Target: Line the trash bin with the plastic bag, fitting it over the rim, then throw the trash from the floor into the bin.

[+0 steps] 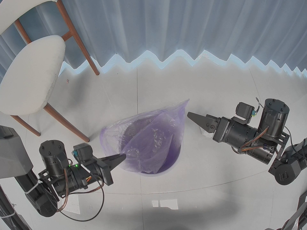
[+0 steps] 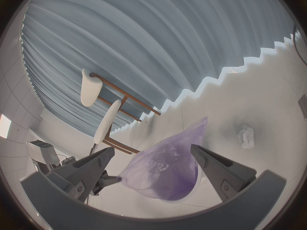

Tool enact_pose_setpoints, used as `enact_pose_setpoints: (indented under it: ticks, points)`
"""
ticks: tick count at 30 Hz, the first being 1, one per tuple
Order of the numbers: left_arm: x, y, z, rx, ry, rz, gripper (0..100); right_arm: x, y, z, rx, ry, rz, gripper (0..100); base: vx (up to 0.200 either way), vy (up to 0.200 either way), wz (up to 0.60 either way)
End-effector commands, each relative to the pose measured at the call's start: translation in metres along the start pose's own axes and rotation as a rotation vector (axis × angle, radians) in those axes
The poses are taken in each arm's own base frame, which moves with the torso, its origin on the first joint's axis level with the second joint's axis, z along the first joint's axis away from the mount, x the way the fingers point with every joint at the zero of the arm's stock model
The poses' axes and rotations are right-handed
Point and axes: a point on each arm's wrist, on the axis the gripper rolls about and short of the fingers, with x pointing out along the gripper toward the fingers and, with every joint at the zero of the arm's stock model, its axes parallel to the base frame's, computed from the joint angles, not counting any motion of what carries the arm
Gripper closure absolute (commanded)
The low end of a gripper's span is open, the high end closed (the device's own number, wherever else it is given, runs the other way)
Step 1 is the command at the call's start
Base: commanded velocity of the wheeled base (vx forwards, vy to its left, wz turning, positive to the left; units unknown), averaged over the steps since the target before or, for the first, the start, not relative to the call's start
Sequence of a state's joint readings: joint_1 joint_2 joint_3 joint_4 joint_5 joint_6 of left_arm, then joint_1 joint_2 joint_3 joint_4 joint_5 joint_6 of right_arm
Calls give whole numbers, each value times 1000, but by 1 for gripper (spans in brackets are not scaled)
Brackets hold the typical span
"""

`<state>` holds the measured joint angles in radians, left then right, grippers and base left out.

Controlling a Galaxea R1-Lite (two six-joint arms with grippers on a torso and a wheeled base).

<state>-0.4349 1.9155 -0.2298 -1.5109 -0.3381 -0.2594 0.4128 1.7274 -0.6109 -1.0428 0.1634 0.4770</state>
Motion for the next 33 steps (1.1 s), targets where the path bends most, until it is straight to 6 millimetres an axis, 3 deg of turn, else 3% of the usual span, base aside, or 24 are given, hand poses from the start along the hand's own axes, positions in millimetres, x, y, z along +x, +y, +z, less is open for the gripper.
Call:
enact_pose_setpoints:
  ticks: [1, 5, 16, 23, 29, 33]
  points:
    - [-21, -24, -30, 54, 157, -85, 100, 4, -5, -5, 11, 19, -15, 0, 0, 0, 0]
    - [-33, -41, -51, 47, 278, -184, 100, 1, -5, -11, 12, 61, -27, 0, 0, 0, 0]
    - [-30, -59, -63, 65, 343, -288, 100, -5, 3, -27, -32, 220, -56, 0, 0, 0, 0]
    - [-30, -63, -65, 71, 352, -304, 100, 20, 3, -39, -146, 311, -92, 0, 0, 0, 0]
    - [-27, -63, -71, 67, 383, -300, 100, 58, -1, -65, -286, 348, -178, 0, 0, 0, 0]
    - [-27, -62, -73, 69, 387, -283, 100, 68, 4, -59, -293, 315, -162, 0, 0, 0, 0]
